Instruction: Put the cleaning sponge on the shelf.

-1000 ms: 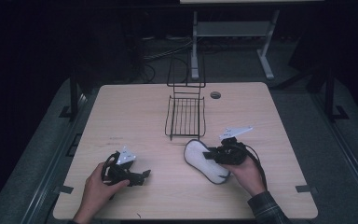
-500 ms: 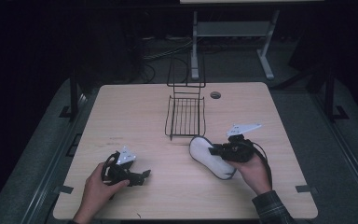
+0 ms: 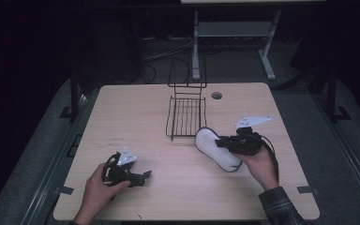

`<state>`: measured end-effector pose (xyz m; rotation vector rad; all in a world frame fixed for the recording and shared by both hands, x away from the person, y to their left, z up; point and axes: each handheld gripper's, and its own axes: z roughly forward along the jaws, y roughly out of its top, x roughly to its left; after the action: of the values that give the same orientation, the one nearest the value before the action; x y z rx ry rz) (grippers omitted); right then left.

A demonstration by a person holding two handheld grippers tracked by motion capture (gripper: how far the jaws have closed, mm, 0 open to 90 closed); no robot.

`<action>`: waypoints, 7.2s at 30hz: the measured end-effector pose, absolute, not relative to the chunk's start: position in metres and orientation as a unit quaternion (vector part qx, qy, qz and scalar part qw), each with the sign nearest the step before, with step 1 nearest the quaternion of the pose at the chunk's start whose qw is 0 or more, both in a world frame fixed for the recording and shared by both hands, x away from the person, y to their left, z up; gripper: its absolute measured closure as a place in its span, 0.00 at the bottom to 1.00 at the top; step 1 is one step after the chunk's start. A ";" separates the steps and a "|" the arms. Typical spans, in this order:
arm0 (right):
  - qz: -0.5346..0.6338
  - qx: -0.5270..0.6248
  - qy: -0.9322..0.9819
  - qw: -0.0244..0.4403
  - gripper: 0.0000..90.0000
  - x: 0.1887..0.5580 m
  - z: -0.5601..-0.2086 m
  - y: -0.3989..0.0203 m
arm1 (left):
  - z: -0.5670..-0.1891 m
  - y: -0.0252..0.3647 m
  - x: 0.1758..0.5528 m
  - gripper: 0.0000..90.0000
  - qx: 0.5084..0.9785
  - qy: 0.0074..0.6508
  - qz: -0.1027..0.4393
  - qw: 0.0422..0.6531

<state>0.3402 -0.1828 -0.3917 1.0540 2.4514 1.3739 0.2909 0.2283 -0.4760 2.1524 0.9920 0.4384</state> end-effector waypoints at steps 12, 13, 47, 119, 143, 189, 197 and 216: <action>0.470 0.348 0.807 0.081 0.87 0.363 -0.374 -0.181 | -0.476 0.228 0.291 0.14 0.835 0.384 0.169 0.356; 0.471 0.348 0.807 0.081 0.87 0.365 -0.374 -0.180 | -0.476 0.228 0.291 0.14 0.835 0.385 0.169 0.357; 0.478 0.359 0.796 0.092 0.87 0.442 -0.365 -0.140 | -0.476 0.229 0.291 0.14 0.836 0.384 0.167 0.355; 0.409 0.419 0.805 0.100 0.61 0.502 -0.422 -0.108 | -0.476 0.228 0.291 0.14 0.838 0.378 0.166 0.355; 0.418 0.383 0.816 0.111 1.00 0.458 -0.412 -0.141 | -0.475 0.228 0.291 0.14 0.839 0.379 0.167 0.354; 0.425 0.373 0.819 0.098 0.67 0.412 -0.414 -0.155 | -0.476 0.228 0.291 0.14 0.838 0.380 0.167 0.355; 0.416 0.417 0.799 0.124 0.35 0.395 -0.416 -0.184 | -0.476 0.228 0.291 0.14 0.837 0.381 0.167 0.355; 0.377 0.465 0.786 0.153 0.16 0.327 -0.445 -0.236 | -0.476 0.228 0.291 0.14 0.837 0.381 0.168 0.356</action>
<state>0.3266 -0.2359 -0.4452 1.3328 2.2542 1.0822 0.2906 0.2278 -0.4759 2.1604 0.9828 0.4338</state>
